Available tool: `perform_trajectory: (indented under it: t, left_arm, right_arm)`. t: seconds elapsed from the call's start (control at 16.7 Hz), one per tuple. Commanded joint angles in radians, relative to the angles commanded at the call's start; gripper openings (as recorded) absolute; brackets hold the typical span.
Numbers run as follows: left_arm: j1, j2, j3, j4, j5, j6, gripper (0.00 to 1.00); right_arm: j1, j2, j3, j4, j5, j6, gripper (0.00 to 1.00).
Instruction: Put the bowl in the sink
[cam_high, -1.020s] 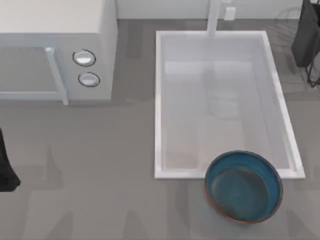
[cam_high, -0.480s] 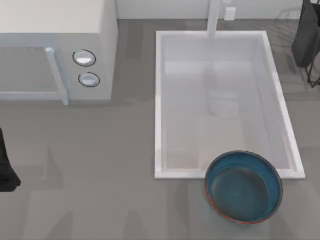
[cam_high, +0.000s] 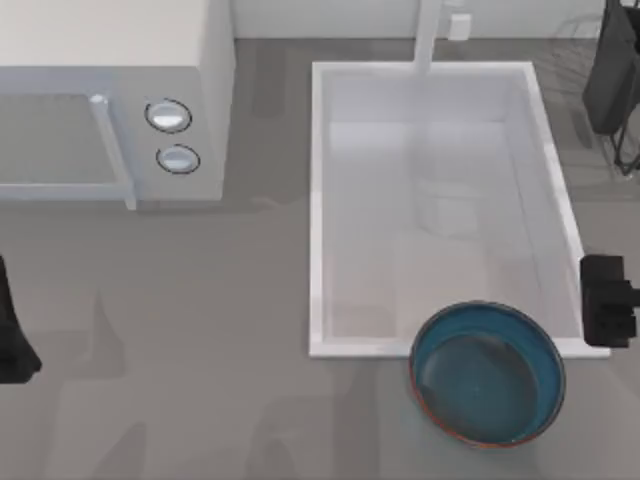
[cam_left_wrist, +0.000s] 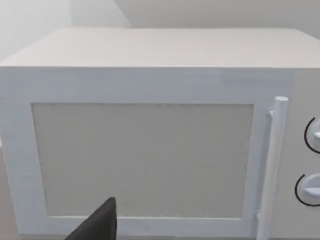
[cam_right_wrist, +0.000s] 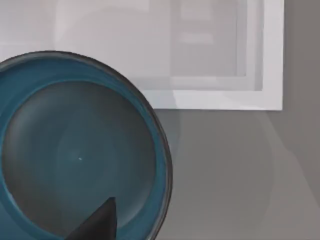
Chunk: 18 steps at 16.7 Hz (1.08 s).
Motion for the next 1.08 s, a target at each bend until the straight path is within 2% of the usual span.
perform_trajectory:
  t: [0.24, 0.48, 0.84, 1.08]
  left_arm:
    - [0.0, 0.0, 0.0, 0.0, 0.0, 0.0, 1.0]
    - [0.0, 0.0, 0.0, 0.0, 0.0, 0.0, 1.0]
    - [0.0, 0.0, 0.0, 0.0, 0.0, 0.0, 1.0]
    - [0.0, 0.0, 0.0, 0.0, 0.0, 0.0, 1.0]
  right_arm:
    - [0.086, 0.249, 0.196, -0.19, 0.005, 0.087, 1.0]
    - [0.13, 0.373, 0.301, -0.281, 0.008, 0.132, 1.0]
    - [0.127, 0.376, 0.301, -0.281, 0.007, 0.133, 1.0]
    - [0.126, 0.421, 0.23, -0.169, 0.008, 0.129, 1.0]
